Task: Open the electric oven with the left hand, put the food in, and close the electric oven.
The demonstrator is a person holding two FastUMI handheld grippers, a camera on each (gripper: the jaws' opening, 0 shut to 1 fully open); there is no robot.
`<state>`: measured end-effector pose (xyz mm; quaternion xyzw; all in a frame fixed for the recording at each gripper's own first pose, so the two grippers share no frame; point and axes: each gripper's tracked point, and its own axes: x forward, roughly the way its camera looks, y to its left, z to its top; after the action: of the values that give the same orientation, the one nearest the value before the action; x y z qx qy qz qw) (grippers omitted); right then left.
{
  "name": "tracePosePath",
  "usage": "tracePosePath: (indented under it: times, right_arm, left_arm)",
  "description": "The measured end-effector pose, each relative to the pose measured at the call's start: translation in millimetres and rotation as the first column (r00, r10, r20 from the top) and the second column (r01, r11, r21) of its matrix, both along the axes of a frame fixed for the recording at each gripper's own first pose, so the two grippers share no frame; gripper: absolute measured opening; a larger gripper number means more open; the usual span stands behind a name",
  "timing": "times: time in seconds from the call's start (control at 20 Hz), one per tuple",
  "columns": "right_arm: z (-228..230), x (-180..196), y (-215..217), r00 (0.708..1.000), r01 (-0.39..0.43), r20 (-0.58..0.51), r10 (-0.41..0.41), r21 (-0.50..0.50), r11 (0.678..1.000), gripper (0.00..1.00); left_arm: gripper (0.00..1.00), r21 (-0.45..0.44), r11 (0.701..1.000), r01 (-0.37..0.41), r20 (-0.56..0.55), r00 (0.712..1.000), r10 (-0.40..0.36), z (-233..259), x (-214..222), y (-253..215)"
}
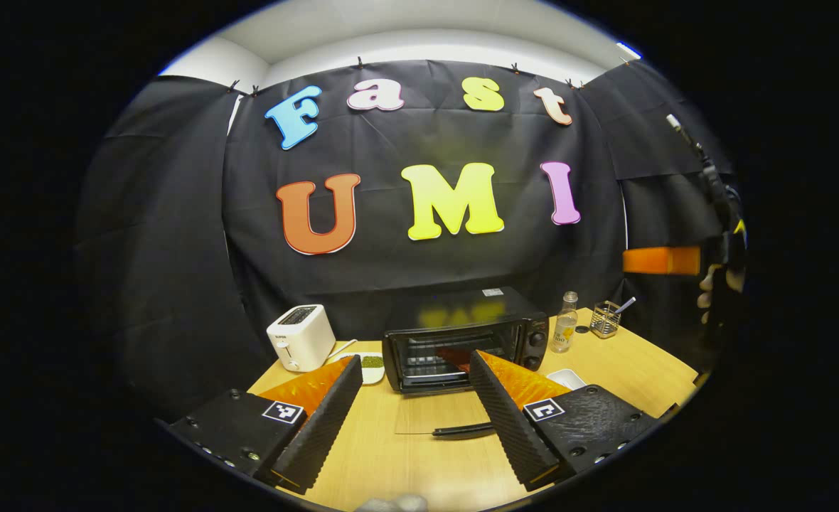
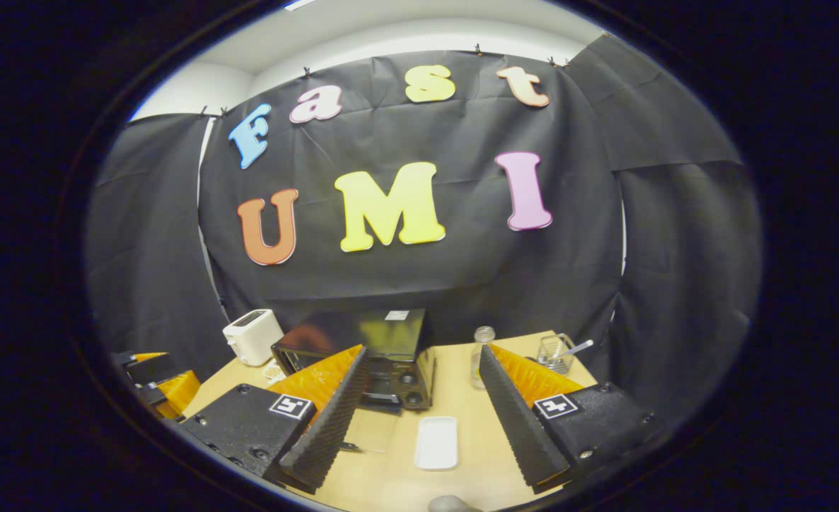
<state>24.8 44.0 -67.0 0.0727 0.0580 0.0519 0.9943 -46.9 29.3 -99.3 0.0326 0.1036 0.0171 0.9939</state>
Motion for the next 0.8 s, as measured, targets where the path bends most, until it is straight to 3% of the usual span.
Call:
tracePosePath:
  times: [0.05, 0.2, 0.45, 0.65, 0.8]
  right_arm:
    - [1.1, -12.4, -16.4, 1.0, -0.004, 0.001, 0.004, 0.003, 1.0, 0.99]
    - [-5.0, -46.4, -60.1, 0.999, -0.035, -0.016, 0.035, 0.008, 0.999, 0.96]
    - [-21.5, -77.7, -116.6, 0.998, -0.013, -0.058, 0.012, -0.017, 1.0, 0.99]
    - [-18.4, -88.7, -127.7, 0.996, 0.061, -0.063, -0.063, -0.03, 0.998, 0.99]
    - [-16.8, -103.7, -109.7, 0.993, 0.082, -0.086, -0.084, -0.02, 0.996, 0.99]
  left_arm:
    - [0.96, 0.002, 1.0, -0.006, -0.004, 1.0, 0.006, -5.7, -3.4, -9.7]
    - [0.97, -0.018, 0.999, -0.031, -0.04, 0.999, 0.031, -27.3, -16.1, -34.1]
    - [0.96, -0.02, 0.998, -0.055, -0.12, 0.991, 0.052, -75.8, -32.5, -63.9]
    - [0.97, -0.069, 0.997, -0.023, -0.197, 0.98, 0.009, -127.6, -21.9, -80.8]
    - [0.97, -0.085, 0.996, -0.002, -0.25, 0.968, -0.019, -168.2, -4.5, -80.7]
